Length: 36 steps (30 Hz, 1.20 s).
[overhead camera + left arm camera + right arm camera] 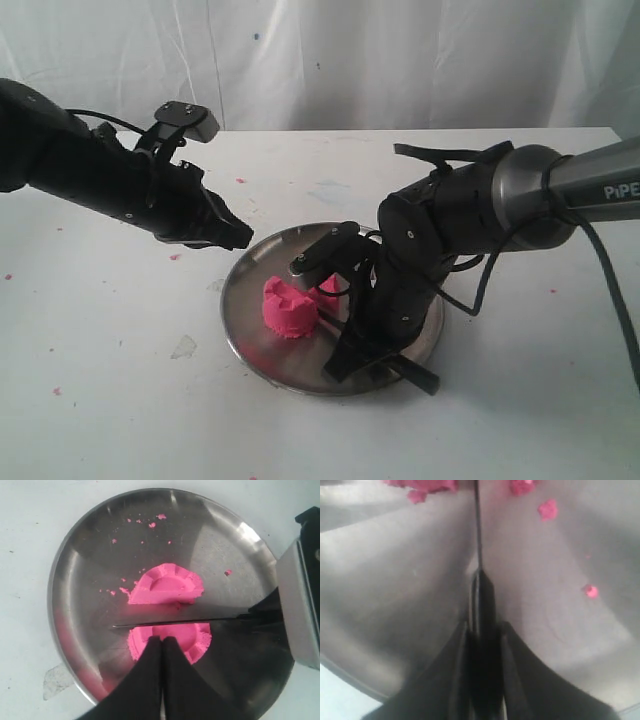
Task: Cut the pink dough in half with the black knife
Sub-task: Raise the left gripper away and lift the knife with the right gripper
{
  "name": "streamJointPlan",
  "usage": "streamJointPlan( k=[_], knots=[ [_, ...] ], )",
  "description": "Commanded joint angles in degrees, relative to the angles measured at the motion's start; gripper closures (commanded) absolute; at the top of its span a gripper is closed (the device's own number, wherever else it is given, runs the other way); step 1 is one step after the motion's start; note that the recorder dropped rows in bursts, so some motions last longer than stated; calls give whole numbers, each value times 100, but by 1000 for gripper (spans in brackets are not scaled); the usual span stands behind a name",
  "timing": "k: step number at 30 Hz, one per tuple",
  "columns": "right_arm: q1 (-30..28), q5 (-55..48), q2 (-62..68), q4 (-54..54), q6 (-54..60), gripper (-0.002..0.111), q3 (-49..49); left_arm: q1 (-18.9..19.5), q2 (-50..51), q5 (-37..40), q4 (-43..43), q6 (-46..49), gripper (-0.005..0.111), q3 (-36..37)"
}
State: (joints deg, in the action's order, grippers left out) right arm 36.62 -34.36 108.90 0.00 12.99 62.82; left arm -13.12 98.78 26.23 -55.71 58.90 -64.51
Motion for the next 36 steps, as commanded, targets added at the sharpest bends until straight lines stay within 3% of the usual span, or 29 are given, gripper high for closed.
streamJointPlan(
  k=[1, 16, 24, 36],
  knots=[
    [144, 13, -83, 0, 54, 108, -8, -18, -352, -245, -72, -47, 107, 301],
    [157, -1, -83, -98, -6, 108, -8, -18, -679, -237, -100, -82, 107, 781],
    [157, -5, -83, -1578, -1299, 108, -8, -18, -679, -227, -100, -138, 107, 781],
    [157, 74, -112, -1572, -1623, 108, -8, -18, -956, -159, -115, -283, 107, 781]
  ],
)
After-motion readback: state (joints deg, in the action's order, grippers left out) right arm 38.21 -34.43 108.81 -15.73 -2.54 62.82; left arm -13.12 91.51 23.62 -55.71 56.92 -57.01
